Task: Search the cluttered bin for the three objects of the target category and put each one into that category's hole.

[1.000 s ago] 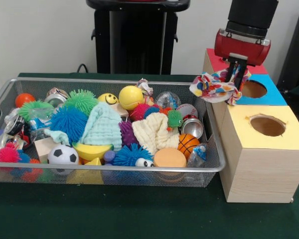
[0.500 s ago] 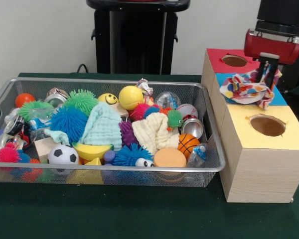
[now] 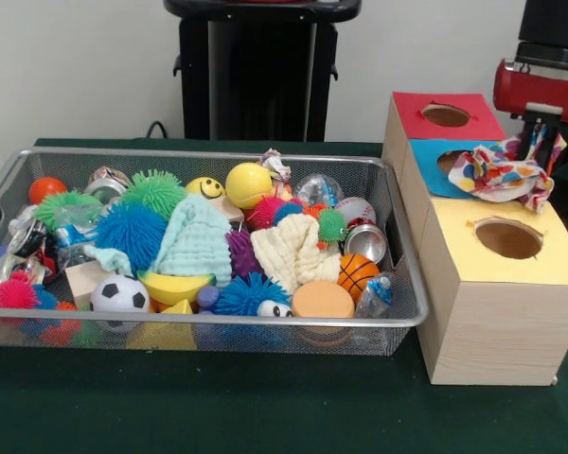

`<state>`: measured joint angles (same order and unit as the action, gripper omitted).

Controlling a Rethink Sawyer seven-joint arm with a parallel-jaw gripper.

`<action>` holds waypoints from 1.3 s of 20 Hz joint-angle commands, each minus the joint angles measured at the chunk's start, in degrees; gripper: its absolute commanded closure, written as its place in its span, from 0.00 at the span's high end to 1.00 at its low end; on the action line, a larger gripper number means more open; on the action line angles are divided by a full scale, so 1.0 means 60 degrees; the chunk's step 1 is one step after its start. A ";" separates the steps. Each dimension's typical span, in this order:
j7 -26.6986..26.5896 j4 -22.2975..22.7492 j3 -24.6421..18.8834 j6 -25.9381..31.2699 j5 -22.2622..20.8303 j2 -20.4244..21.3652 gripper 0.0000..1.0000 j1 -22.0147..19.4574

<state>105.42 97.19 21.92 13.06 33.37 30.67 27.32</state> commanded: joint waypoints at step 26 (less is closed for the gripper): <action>0.2003 -0.0847 -0.0365 -0.0390 0.0036 -0.1009 0.00 -0.0579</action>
<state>105.42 94.60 22.33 13.07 33.29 28.48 25.96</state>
